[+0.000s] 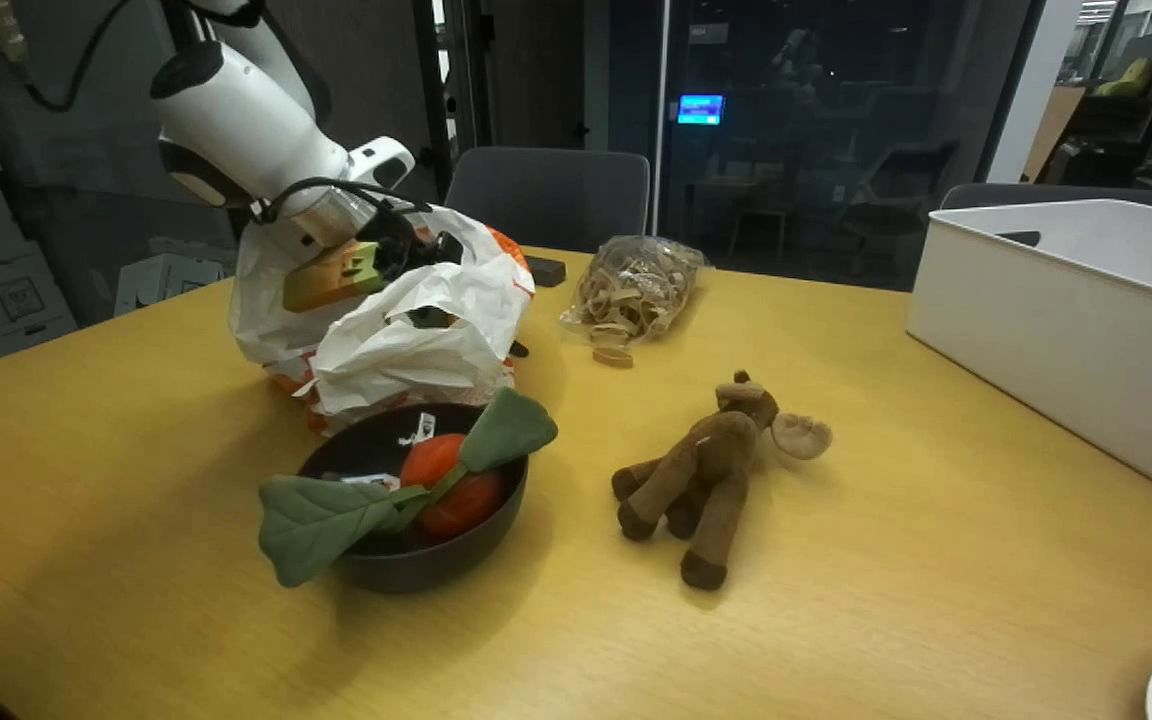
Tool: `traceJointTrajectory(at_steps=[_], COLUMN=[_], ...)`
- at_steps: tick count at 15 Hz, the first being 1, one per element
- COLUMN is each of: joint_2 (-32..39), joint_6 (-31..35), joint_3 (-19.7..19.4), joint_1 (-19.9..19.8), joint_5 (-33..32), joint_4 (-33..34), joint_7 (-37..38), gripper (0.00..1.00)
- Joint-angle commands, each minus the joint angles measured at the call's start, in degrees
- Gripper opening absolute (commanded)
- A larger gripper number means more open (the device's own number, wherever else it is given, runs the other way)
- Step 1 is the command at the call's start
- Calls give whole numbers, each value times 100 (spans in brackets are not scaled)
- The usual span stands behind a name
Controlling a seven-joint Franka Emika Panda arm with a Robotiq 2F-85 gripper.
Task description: Put the radish and orange in the black bowl and put the moose on the table.
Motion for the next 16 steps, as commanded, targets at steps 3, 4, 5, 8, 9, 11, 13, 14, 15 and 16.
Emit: traceJointTrajectory(at_steps=[3, 4, 5, 8, 9, 11, 13, 14, 15, 16], joint_2=[648, 731, 809, 945, 1003, 1106, 1219, 1287, 1350, 1398], joint_6=[504, 536, 525, 435, 449, 481, 581, 647, 701, 729], joint_3=[422, 480, 594, 930, 1048, 1296, 1354, 1373, 1396, 1404], joint_1=[-523, -600, -737, -1109, -1232, -1496, -1584, -1618, -1658, -1684], joint_5=[913, 1006, 1164, 1486, 1581, 1782, 1794, 1766, 1748, 1734], joint_4=[1276, 1435, 1584, 1899, 2003, 2190, 2397, 2490, 2574, 2636], joint_7=[-1330, -1473, -1680, -2169, -2328, -2619, -2663, -2674, -2711, -2736], gripper=[100, 100, 100, 100, 100, 100, 100, 100, 100, 100])
